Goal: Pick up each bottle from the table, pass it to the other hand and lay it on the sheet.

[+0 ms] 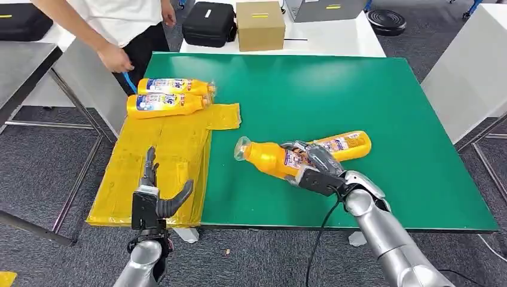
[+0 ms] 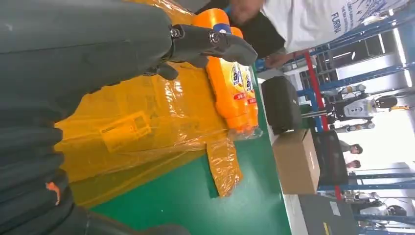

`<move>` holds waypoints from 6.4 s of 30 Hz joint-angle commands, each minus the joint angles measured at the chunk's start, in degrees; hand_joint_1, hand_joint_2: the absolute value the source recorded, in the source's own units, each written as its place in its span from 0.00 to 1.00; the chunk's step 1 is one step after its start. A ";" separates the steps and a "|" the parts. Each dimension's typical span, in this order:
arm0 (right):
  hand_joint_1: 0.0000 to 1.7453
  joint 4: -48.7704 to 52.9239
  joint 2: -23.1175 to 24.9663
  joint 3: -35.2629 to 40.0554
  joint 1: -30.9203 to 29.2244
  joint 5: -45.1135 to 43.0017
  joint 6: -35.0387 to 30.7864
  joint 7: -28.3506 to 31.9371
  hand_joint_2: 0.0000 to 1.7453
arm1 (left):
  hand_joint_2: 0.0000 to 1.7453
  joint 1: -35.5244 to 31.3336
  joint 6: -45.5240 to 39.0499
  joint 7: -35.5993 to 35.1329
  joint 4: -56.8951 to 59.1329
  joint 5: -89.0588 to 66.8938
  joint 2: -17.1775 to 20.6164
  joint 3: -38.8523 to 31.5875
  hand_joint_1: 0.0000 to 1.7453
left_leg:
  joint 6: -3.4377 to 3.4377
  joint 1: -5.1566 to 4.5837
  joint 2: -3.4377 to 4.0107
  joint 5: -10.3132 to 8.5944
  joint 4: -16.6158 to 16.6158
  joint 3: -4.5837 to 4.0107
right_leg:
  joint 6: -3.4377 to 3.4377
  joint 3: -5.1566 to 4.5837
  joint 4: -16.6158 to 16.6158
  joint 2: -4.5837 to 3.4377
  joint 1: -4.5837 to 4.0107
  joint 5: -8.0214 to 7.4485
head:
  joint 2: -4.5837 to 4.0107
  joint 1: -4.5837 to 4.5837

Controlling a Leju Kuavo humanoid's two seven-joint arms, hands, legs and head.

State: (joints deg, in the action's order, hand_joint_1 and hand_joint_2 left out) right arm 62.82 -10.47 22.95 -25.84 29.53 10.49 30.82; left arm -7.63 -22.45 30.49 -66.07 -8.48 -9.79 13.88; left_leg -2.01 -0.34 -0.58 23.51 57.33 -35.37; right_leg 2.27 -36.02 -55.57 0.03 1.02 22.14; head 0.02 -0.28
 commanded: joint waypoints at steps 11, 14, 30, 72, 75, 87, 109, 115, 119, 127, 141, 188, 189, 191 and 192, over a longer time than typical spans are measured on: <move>1.00 -0.40 13.73 -2.03 -2.01 -4.58 0.85 3.37 1.00 | 1.00 -3.24 33.51 -9.41 3.00 26.02 3.37 -0.64 0.00 | 0.11 0.08 0.25 0.07 -0.03 0.15 | -0.09 0.02 0.00 -0.17 -0.09 0.02 | 0.00 0.00; 1.00 -4.68 16.64 -0.50 -3.09 -4.39 -2.34 4.37 1.00 | 1.00 -3.74 42.50 -12.43 3.28 31.31 5.02 1.19 0.00 | 0.13 0.09 0.38 0.11 -0.07 0.24 | -0.10 0.08 0.00 -0.30 -0.09 0.03 | 0.00 0.00; 1.00 -18.63 19.83 3.17 -5.74 -2.31 -7.16 5.02 1.00 | 1.00 -8.10 52.23 -17.48 2.02 41.09 8.15 4.03 0.00 | 0.20 0.17 0.22 0.16 -0.02 0.36 | -0.16 0.26 -0.02 -0.15 -0.16 0.13 | 0.00 0.02; 1.00 -14.22 21.12 4.06 -5.11 -5.02 -4.38 4.60 1.00 | 1.00 -11.22 43.23 -15.27 3.09 32.64 5.99 4.42 0.00 | 0.16 0.13 0.06 0.11 0.02 0.21 | -0.12 0.14 -0.06 0.01 -0.13 0.14 | 0.00 0.02; 1.00 -14.22 21.12 4.06 -5.11 -5.02 -4.38 4.60 1.00 | 1.00 -11.22 43.23 -15.27 3.09 32.64 5.99 4.42 0.00 | 0.17 0.15 0.04 0.12 0.03 0.24 | -0.12 0.18 -0.04 0.03 -0.14 0.15 | 0.00 0.02; 1.00 -20.26 21.85 7.26 -6.33 -2.47 -4.85 3.56 1.00 | 1.00 -11.88 41.69 -14.01 2.46 34.47 5.60 3.59 0.00 | 0.13 0.10 0.09 0.05 -0.02 0.15 | -0.08 0.06 -0.01 -0.04 -0.09 0.07 | 0.00 0.02; 1.00 -21.32 22.10 5.56 -6.60 -1.89 -6.22 2.83 1.00 | 1.00 -11.44 41.82 -14.14 1.70 34.70 6.47 5.47 0.90 | 0.18 0.15 0.08 0.14 0.02 0.27 | -0.13 0.21 -0.03 -0.01 -0.15 0.16 | 0.00 0.02; 1.00 -21.94 22.18 5.37 -6.73 -1.81 -6.38 2.84 1.00 | 1.00 -11.39 42.16 -13.56 1.34 34.07 6.71 5.76 1.00 | 0.15 0.12 0.05 0.08 0.00 0.19 | -0.10 0.13 -0.03 0.01 -0.12 0.11 | 0.00 0.02; 1.00 -21.96 22.00 5.29 -6.81 -1.81 -6.39 2.84 1.00 | 1.00 -11.41 42.14 -13.56 1.33 34.07 6.67 5.76 1.00 | 0.17 0.14 0.08 0.12 0.02 0.24 | -0.12 0.18 -0.03 -0.01 -0.14 0.14 | 0.00 0.02; 1.00 -22.04 22.28 4.36 -6.68 -1.79 -6.86 2.80 1.00 | 1.00 -10.80 41.91 -13.40 0.48 33.30 6.62 5.74 1.00 | 0.19 0.16 0.11 0.17 0.02 0.32 | -0.14 0.25 -0.03 -0.03 -0.16 0.18 | 0.00 0.02; 0.00 -18.91 22.69 2.74 -5.87 -0.71 -11.14 1.41 1.00 | 1.00 -9.81 41.62 -13.70 -1.45 32.49 6.69 5.71 1.00 | 0.18 0.15 0.10 0.15 0.02 0.27 | -0.13 0.20 -0.04 -0.03 -0.14 0.16 | 0.00 0.02; 0.00 3.44 20.10 -4.62 2.47 -11.69 -8.12 0.76 0.00 | 1.00 -13.77 -5.97 -4.42 -4.27 -14.01 4.98 -1.53 1.00 | 0.13 0.13 -0.04 0.03 0.02 0.03 | -0.08 -0.02 -0.02 0.12 -0.13 0.09 | 0.00 0.02; 0.00 3.43 19.96 -5.42 2.42 -11.71 -8.18 0.77 0.00 | 1.00 -13.81 -8.67 -4.51 -5.03 -18.73 5.07 -1.04 1.00 | 0.17 0.18 -0.05 0.13 0.06 0.18 | -0.11 0.16 -0.03 0.14 -0.18 0.18 | 0.00 0.02; 0.00 4.02 19.78 -7.00 2.40 -11.77 -8.33 0.81 0.00 | 1.00 -14.15 -11.53 -5.45 -6.08 -25.57 4.66 -0.13 1.00 | 0.14 0.14 -0.02 0.05 0.04 0.05 | -0.08 0.00 -0.03 0.11 -0.13 0.10 | 0.00 0.02; 0.00 4.71 19.54 -7.89 2.62 -11.84 -8.47 0.87 0.00 | 1.00 -14.48 -12.33 -6.25 -6.63 -28.53 4.42 0.33 1.00 | 0.15 0.16 -0.11 0.09 0.08 0.11 | -0.09 0.10 -0.05 0.20 -0.16 0.17 | 0.00 0.02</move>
State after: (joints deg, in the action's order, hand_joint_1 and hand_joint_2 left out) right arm 63.91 11.36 20.65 -23.25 17.97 2.51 31.85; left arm -18.63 -27.35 26.34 -70.38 -20.74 -4.42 14.01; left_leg -1.95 -0.28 -0.52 23.47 57.33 -35.41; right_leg 2.26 -36.19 -55.60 0.00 0.97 22.13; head 0.02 -0.26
